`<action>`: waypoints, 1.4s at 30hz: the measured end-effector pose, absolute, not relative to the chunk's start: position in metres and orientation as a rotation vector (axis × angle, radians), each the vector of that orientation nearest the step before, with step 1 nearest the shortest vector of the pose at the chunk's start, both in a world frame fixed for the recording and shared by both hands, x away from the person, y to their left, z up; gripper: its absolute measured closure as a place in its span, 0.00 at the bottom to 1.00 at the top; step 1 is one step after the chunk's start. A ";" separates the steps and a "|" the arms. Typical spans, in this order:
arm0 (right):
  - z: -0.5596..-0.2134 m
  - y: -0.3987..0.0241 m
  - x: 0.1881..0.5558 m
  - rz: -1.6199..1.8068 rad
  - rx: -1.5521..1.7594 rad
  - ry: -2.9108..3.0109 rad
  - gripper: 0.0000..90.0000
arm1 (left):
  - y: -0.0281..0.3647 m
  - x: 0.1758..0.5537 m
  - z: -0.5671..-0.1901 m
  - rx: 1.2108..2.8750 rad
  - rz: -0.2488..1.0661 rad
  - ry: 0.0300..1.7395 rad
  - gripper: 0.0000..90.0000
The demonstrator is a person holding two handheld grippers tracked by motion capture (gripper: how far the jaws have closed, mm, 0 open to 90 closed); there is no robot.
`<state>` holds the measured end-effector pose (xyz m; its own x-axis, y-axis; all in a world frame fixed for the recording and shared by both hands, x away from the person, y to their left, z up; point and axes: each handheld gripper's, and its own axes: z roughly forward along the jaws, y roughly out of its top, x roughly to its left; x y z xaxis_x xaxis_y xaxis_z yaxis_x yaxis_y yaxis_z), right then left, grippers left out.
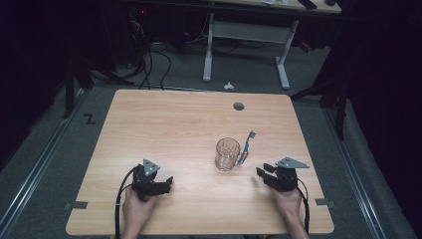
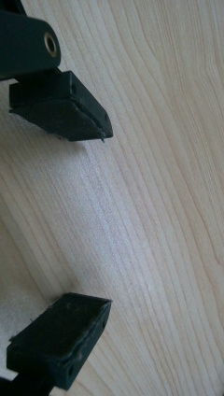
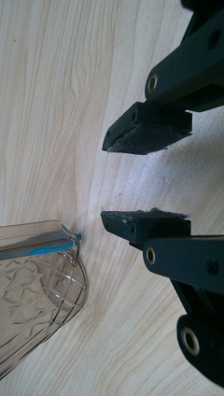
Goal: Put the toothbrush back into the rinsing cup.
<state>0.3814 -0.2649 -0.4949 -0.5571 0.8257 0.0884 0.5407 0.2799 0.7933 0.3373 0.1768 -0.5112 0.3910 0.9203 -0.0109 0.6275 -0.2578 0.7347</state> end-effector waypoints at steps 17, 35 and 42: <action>-0.503 -0.258 0.384 1.075 1.220 2.236 0.65 | 0.177 0.337 -0.511 1.988 0.566 1.322 0.17; -0.505 -0.253 0.384 0.973 1.212 2.259 0.45 | 0.177 0.337 -0.511 1.988 0.566 1.323 0.18; -0.505 -0.254 0.384 0.974 1.210 2.261 0.44 | 0.177 0.337 -0.511 1.988 0.566 1.324 0.17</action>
